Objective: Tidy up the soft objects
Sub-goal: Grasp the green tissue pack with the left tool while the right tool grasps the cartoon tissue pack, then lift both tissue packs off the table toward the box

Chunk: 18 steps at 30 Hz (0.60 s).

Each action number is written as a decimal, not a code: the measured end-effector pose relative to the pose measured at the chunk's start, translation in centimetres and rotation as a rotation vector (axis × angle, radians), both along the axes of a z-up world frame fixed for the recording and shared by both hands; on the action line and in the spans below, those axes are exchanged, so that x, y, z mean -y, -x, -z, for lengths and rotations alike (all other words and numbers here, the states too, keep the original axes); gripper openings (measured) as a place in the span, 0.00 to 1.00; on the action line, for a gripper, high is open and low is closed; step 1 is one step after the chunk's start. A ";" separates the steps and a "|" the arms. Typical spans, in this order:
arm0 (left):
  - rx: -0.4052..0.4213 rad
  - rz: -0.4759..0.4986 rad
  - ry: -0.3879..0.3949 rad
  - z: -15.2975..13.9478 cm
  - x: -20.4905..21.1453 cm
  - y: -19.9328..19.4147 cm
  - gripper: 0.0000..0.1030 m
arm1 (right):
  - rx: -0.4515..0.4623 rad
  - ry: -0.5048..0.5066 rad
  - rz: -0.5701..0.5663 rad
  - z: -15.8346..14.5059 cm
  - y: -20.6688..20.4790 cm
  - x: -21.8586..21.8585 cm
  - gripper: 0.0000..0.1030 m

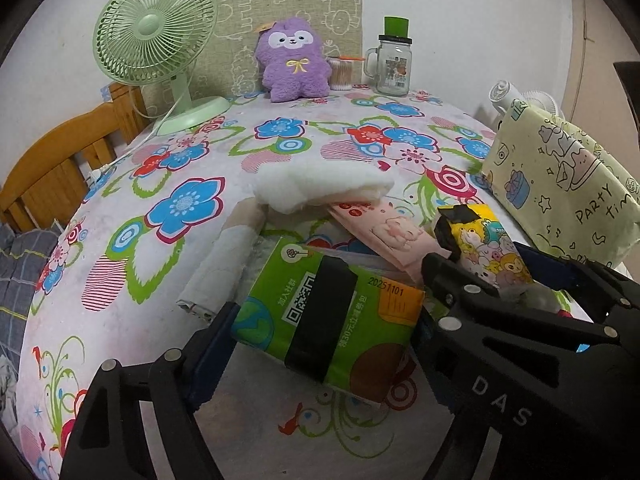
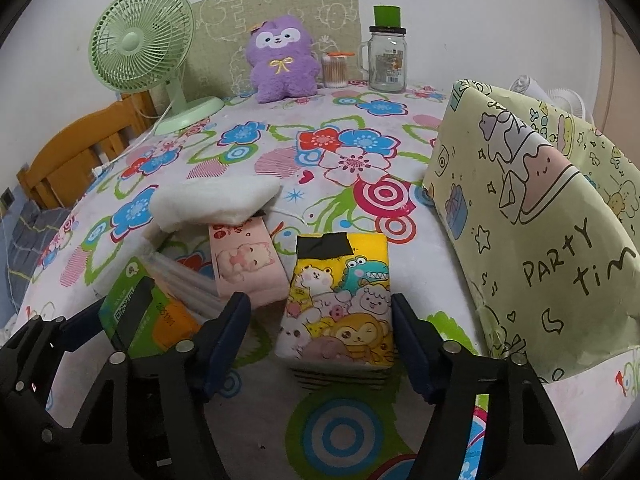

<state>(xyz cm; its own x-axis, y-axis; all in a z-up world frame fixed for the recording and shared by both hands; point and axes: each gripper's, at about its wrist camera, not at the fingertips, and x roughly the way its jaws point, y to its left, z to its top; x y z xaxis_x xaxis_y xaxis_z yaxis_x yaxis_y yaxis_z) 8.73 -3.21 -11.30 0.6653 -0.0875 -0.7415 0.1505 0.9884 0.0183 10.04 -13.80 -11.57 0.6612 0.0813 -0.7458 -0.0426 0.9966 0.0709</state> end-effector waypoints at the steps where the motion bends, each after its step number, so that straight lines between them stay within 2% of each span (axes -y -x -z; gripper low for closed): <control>1: 0.000 0.000 -0.002 0.0 0.0 0.0 0.82 | -0.010 -0.008 -0.003 0.1 -0.1 0.0 0.62; 11: 0.003 0.004 -0.006 -0.1 -0.3 0.3 0.82 | -0.010 -0.007 -0.008 0.1 0.2 -0.2 0.51; 18: 0.020 -0.014 -0.004 -0.7 -0.6 0.7 0.82 | 0.011 -0.009 -0.008 -0.7 0.9 -0.2 0.50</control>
